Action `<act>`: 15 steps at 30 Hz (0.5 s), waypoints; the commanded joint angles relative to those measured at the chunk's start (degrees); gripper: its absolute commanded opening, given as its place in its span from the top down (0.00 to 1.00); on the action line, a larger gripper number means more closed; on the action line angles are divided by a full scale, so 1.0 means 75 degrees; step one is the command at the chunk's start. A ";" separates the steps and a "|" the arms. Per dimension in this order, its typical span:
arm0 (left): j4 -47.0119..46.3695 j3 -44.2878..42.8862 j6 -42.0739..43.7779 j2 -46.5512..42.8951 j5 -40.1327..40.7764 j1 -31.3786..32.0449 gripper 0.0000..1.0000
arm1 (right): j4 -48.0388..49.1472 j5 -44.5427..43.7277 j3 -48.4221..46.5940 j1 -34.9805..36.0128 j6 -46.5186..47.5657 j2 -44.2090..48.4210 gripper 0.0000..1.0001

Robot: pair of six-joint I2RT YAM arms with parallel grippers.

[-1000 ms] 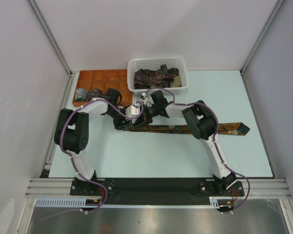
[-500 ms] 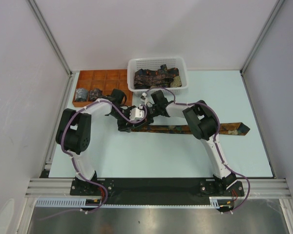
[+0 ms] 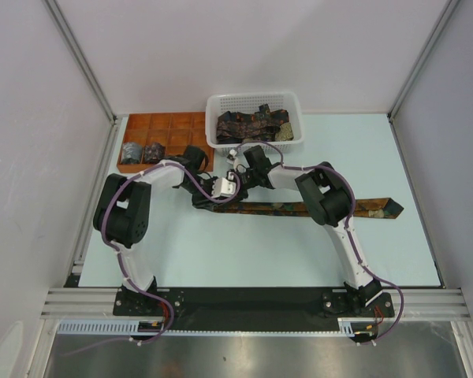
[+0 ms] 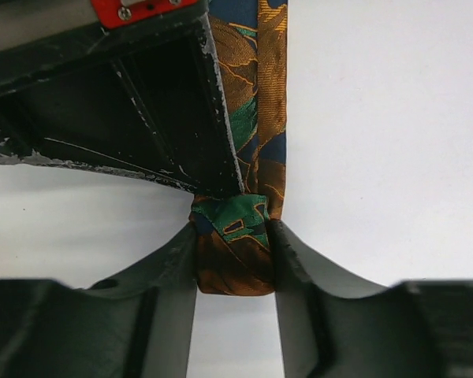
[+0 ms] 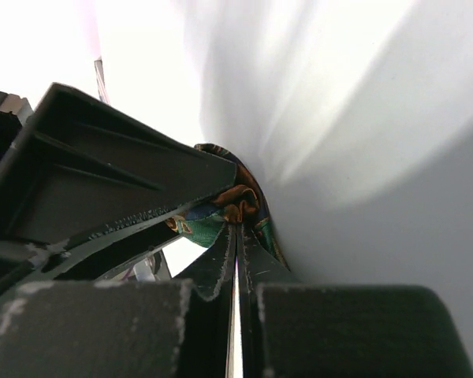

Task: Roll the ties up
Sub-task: Roll the tie at the center of the board.

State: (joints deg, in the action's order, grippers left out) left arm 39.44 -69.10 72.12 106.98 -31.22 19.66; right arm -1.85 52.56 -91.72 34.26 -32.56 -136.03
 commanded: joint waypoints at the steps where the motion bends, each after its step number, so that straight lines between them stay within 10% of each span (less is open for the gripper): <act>1: 0.0155 0.0049 0.0217 -0.0037 -0.0091 0.0050 0.64 | 0.0188 -0.0024 0.0042 -0.0080 -0.0310 0.0500 1.00; 9: 0.0108 0.0085 -0.0006 -0.0037 0.0038 0.0050 0.73 | 0.0867 0.0387 0.0276 -0.0173 -0.0897 0.0758 0.64; 15: 0.0062 0.0085 -0.0076 -0.0026 0.0143 0.0050 0.73 | 0.1101 0.0586 0.0347 -0.0185 -0.1062 0.0875 0.57</act>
State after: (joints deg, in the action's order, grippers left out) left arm 39.68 -69.08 71.94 106.98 -30.55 19.70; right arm 2.74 54.63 -89.23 32.93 -38.76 -134.08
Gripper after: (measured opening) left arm 0.279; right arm 0.422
